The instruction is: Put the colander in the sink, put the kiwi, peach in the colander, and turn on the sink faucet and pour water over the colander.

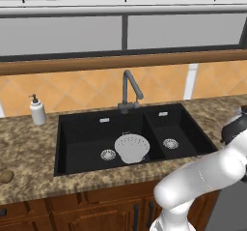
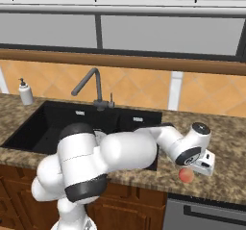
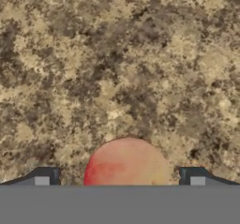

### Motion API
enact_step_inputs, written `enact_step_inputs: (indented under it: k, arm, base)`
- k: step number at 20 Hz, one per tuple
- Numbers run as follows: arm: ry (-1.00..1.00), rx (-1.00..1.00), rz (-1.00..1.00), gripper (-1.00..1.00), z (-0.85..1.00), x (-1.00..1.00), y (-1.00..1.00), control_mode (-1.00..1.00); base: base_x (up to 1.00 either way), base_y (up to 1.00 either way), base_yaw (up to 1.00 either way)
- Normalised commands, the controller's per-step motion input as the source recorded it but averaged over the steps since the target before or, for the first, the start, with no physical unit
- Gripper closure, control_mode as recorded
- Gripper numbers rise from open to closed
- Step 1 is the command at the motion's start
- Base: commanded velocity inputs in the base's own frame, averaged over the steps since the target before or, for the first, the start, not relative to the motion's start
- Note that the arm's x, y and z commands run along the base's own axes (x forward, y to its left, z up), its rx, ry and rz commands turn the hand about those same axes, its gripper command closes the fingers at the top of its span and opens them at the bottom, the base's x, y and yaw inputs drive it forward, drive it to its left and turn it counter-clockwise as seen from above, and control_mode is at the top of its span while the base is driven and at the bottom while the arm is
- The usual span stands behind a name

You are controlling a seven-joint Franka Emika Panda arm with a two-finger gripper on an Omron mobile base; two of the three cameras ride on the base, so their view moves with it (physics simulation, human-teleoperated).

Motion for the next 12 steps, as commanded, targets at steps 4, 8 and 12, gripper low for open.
enact_step_inputs:
  k: [4, 8, 12]
  arm:
    - [0.02, 0.00, 0.00, -1.00, 0.00, -0.35, 0.00, -1.00]
    - [0.07, 0.00, 0.03, -1.00, 0.00, -0.29, 0.05, -1.00]
    - [0.08, 0.00, 0.07, -1.00, 0.00, 0.00, 0.15, -1.00]
  base:
    - [0.00, 0.00, 0.00]
    - [0.00, 0.00, 0.00]
    - [0.00, 0.00, 0.00]
